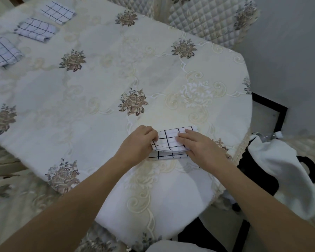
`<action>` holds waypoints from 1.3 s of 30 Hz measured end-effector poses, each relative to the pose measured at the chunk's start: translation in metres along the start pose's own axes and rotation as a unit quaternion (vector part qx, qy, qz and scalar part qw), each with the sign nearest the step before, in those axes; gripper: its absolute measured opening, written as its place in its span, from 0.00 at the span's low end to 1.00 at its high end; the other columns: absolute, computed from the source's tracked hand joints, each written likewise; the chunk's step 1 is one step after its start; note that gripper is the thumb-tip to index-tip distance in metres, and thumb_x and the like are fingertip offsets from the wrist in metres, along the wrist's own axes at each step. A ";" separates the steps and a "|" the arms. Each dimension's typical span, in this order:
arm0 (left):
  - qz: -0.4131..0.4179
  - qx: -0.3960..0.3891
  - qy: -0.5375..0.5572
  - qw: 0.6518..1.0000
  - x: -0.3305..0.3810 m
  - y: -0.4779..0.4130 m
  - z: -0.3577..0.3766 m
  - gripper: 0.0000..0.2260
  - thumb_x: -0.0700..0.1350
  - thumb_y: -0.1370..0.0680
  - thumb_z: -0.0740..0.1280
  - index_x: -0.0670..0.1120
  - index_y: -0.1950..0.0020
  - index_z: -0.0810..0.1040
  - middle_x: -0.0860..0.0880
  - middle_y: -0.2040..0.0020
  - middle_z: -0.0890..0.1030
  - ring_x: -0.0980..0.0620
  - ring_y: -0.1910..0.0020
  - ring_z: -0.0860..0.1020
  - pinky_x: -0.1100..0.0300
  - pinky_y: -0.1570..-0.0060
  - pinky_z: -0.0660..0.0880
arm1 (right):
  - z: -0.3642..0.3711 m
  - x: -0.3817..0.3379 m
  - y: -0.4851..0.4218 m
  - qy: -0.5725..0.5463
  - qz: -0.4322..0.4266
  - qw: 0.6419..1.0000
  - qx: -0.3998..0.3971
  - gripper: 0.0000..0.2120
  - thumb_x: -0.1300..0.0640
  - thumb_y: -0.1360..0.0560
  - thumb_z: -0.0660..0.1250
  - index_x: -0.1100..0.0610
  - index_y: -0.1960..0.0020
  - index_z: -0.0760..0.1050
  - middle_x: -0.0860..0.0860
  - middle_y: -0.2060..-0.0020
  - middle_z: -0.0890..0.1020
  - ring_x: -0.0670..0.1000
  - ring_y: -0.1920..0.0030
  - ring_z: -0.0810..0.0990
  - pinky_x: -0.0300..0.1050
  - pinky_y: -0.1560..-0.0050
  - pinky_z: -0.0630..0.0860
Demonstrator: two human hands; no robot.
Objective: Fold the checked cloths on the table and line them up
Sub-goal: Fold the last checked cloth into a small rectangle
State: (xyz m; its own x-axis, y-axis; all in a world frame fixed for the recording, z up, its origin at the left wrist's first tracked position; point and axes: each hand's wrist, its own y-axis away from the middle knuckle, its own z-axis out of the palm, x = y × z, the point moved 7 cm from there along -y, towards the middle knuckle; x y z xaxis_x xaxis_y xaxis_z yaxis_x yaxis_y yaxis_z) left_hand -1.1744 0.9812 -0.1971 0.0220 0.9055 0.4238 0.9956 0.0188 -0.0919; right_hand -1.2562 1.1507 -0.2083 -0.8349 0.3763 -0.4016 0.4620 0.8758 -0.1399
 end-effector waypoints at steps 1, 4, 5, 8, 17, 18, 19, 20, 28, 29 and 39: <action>-0.005 0.005 -0.001 1.000 -0.001 0.003 0.004 0.17 0.26 0.37 0.66 0.42 0.54 0.76 0.48 0.54 0.78 0.46 0.56 0.73 0.55 0.66 0.71 | 0.006 0.002 0.003 -0.001 -0.001 1.000 -0.003 0.28 0.72 0.36 0.77 0.58 0.38 0.81 0.53 0.39 0.82 0.60 0.37 0.80 0.59 0.47 0.82; -0.038 0.011 -0.003 0.999 -0.004 0.009 0.015 0.17 0.27 0.36 0.66 0.42 0.51 0.75 0.48 0.48 0.77 0.46 0.51 0.72 0.48 0.67 0.76 | 0.019 0.009 0.011 0.004 0.007 1.000 0.000 0.28 0.71 0.35 0.75 0.57 0.36 0.80 0.53 0.35 0.80 0.59 0.33 0.77 0.59 0.43 0.80; -0.052 0.016 -0.001 0.998 -0.005 0.011 0.018 0.17 0.28 0.34 0.67 0.42 0.49 0.75 0.48 0.45 0.76 0.46 0.48 0.72 0.47 0.65 0.77 | 0.022 0.011 0.013 0.008 0.010 1.000 0.004 0.28 0.71 0.34 0.74 0.56 0.36 0.79 0.52 0.34 0.79 0.59 0.32 0.76 0.59 0.44 0.81; -0.107 0.042 0.019 0.993 -0.013 0.015 0.024 0.15 0.32 0.29 0.69 0.42 0.44 0.75 0.46 0.39 0.74 0.45 0.44 0.73 0.50 0.58 0.78 | 0.031 0.014 0.018 0.027 -0.001 0.999 0.017 0.25 0.69 0.31 0.71 0.57 0.34 0.78 0.52 0.33 0.78 0.59 0.30 0.74 0.60 0.46 0.81; -0.202 0.108 -0.022 0.973 -0.047 0.006 0.035 0.11 0.42 0.23 0.67 0.47 0.42 0.76 0.50 0.46 0.78 0.46 0.48 0.74 0.50 0.49 0.66 | 0.047 0.011 0.030 0.083 -0.051 0.993 0.066 0.18 0.62 0.22 0.63 0.58 0.33 0.77 0.53 0.32 0.77 0.59 0.28 0.71 0.57 0.33 0.73; -0.197 0.107 -0.023 0.974 -0.050 0.003 0.034 0.10 0.42 0.23 0.67 0.48 0.43 0.76 0.51 0.48 0.78 0.46 0.49 0.74 0.50 0.49 0.66 | 0.048 0.010 0.030 0.083 -0.055 0.993 0.070 0.18 0.63 0.22 0.63 0.58 0.33 0.77 0.53 0.32 0.77 0.59 0.28 0.71 0.57 0.33 0.72; -0.192 0.104 -0.022 0.976 -0.053 0.000 0.033 0.09 0.42 0.23 0.67 0.48 0.44 0.77 0.52 0.49 0.78 0.47 0.49 0.73 0.50 0.49 0.66 | 0.050 0.010 0.031 0.084 -0.058 0.992 0.073 0.18 0.63 0.22 0.63 0.59 0.34 0.78 0.53 0.32 0.77 0.59 0.28 0.70 0.57 0.32 0.71; -0.186 0.099 -0.015 0.977 -0.056 -0.004 0.033 0.08 0.41 0.24 0.67 0.49 0.45 0.77 0.53 0.51 0.78 0.48 0.50 0.74 0.50 0.49 0.65 | 0.051 0.010 0.032 0.085 -0.061 0.992 0.075 0.17 0.63 0.22 0.63 0.59 0.34 0.78 0.53 0.32 0.77 0.59 0.27 0.70 0.56 0.32 0.71; -0.203 -0.022 0.097 0.974 -0.080 -0.033 0.028 0.08 0.41 0.26 0.68 0.56 0.56 0.77 0.59 0.64 0.76 0.60 0.64 0.73 0.60 0.58 0.70 | 0.057 0.012 0.035 0.089 -0.068 0.990 0.084 0.18 0.66 0.23 0.66 0.57 0.34 0.79 0.50 0.32 0.77 0.57 0.27 0.71 0.56 0.33 0.73; -0.206 -0.037 0.096 0.973 -0.081 -0.036 0.028 0.07 0.41 0.26 0.67 0.55 0.56 0.78 0.59 0.65 0.76 0.60 0.64 0.73 0.61 0.60 0.69 | 0.057 0.012 0.035 0.093 -0.070 0.990 0.084 0.18 0.66 0.23 0.66 0.57 0.34 0.79 0.50 0.32 0.77 0.57 0.28 0.71 0.55 0.33 0.73; -0.268 -0.104 0.135 0.948 -0.086 -0.044 0.029 0.12 0.34 0.25 0.63 0.50 0.51 0.79 0.54 0.56 0.77 0.55 0.58 0.74 0.71 0.62 0.67 | 0.055 0.008 0.034 0.115 -0.104 0.984 0.084 0.17 0.64 0.18 0.60 0.55 0.32 0.77 0.49 0.30 0.76 0.59 0.27 0.70 0.56 0.31 0.69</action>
State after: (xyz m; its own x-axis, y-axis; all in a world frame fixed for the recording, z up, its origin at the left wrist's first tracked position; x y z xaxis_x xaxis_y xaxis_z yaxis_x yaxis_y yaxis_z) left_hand -1.2231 0.9147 -0.2552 -0.4984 0.6476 0.5763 0.8658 0.3370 0.3700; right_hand -1.2304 1.1669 -0.2657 -0.9534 0.2693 -0.1364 0.3007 0.8859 -0.3531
